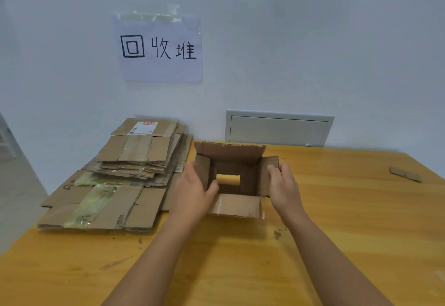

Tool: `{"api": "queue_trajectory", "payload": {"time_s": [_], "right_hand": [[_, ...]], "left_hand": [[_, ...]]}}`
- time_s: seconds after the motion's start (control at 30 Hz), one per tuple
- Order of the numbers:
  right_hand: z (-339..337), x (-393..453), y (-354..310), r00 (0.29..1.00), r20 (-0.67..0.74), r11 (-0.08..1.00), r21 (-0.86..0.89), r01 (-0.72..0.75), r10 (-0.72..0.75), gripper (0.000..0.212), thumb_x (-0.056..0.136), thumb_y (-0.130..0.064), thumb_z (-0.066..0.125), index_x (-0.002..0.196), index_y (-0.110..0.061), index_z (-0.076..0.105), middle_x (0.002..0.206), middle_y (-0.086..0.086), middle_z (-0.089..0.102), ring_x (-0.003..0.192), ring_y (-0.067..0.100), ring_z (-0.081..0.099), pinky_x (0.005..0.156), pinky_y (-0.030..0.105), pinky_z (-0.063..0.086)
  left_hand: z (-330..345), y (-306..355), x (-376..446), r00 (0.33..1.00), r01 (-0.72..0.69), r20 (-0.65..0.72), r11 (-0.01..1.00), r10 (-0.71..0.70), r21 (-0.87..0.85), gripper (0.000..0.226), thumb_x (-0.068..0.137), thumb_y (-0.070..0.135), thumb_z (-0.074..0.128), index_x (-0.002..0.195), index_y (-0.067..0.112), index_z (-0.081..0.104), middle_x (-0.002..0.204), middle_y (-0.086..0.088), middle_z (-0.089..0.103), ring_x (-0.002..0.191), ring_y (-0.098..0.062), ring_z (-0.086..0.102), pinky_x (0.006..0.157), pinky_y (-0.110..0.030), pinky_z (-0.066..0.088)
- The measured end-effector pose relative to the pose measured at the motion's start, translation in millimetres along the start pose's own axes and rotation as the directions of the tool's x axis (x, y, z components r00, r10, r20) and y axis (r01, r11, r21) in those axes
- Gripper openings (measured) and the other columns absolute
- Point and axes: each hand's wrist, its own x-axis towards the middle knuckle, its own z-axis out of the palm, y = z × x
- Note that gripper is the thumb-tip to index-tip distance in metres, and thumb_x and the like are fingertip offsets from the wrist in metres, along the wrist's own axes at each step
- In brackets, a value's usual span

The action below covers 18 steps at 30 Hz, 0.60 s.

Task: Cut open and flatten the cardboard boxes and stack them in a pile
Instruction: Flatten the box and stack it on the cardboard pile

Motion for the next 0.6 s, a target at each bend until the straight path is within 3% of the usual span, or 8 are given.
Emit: {"api": "queue_trajectory", "payload": {"time_s": [0.07, 0.2, 0.33, 0.47, 0.6], "right_hand": [[0.6, -0.8, 0.1, 1.0, 0.0, 0.999, 0.044, 0.023, -0.023, 0.027, 0.105, -0.027, 0.039, 0.092, -0.007, 0.05, 0.078, 0.001, 0.048, 0.07, 0.014, 0.043, 0.065, 0.035, 0.036], [5.7, -4.5, -4.4, 0.995, 0.025, 0.994, 0.055, 0.092, -0.093, 0.025, 0.105, -0.025, 0.039, 0.097, -0.006, 0.052, 0.082, 0.006, 0.051, 0.072, 0.015, 0.045, 0.066, 0.037, 0.038], [6.2, -7.0, -7.4, 0.99, 0.052, 0.99, 0.052, 0.131, -0.134, 0.023, 0.106, -0.025, 0.038, 0.094, -0.009, 0.05, 0.079, 0.004, 0.049, 0.069, 0.014, 0.044, 0.064, 0.035, 0.038], [3.0, -1.0, -1.6, 0.994, 0.025, 0.992, 0.076, 0.101, -0.103, 0.025, 0.106, -0.027, 0.039, 0.1, -0.006, 0.051, 0.084, 0.006, 0.051, 0.074, 0.017, 0.046, 0.066, 0.037, 0.039], [0.2, 10.0, 13.5, 0.998, 0.061, 0.986, 0.165, -0.026, 0.016, 0.026, 0.103, -0.038, 0.041, 0.103, -0.014, 0.051, 0.098, 0.016, 0.055, 0.086, 0.023, 0.051, 0.077, 0.046, 0.046]], "left_hand": [[-1.0, -3.1, 4.8, 0.989, 0.117, -0.07, 0.985, -0.127, -0.124, 0.084, 0.083, 0.048, 0.073, 0.142, 0.024, 0.019, 0.132, -0.011, 0.055, 0.113, -0.027, 0.058, 0.089, -0.042, 0.055], [-3.3, -6.2, 16.2, 0.975, 0.188, -0.104, 0.977, -0.198, -0.097, 0.104, 0.073, 0.039, 0.085, 0.148, 0.021, 0.016, 0.136, -0.012, 0.053, 0.121, -0.033, 0.055, 0.094, -0.047, 0.053], [-4.5, -6.5, 19.0, 0.973, 0.204, -0.093, 0.977, -0.209, -0.061, 0.089, 0.077, 0.025, 0.082, 0.141, 0.019, 0.021, 0.128, -0.013, 0.057, 0.112, -0.034, 0.06, 0.087, -0.045, 0.053], [-5.5, -3.8, 13.0, 0.986, 0.139, -0.077, 0.981, -0.151, -0.136, 0.083, 0.079, 0.032, 0.078, 0.142, 0.02, 0.024, 0.118, -0.001, 0.055, 0.099, -0.019, 0.056, 0.079, -0.034, 0.053], [-10.5, -7.4, 5.6, 0.995, 0.096, 0.02, 0.954, -0.094, -0.284, 0.066, 0.086, 0.035, 0.064, 0.143, 0.038, 0.031, 0.109, 0.013, 0.057, 0.093, -0.011, 0.059, 0.079, -0.04, 0.055]]}}
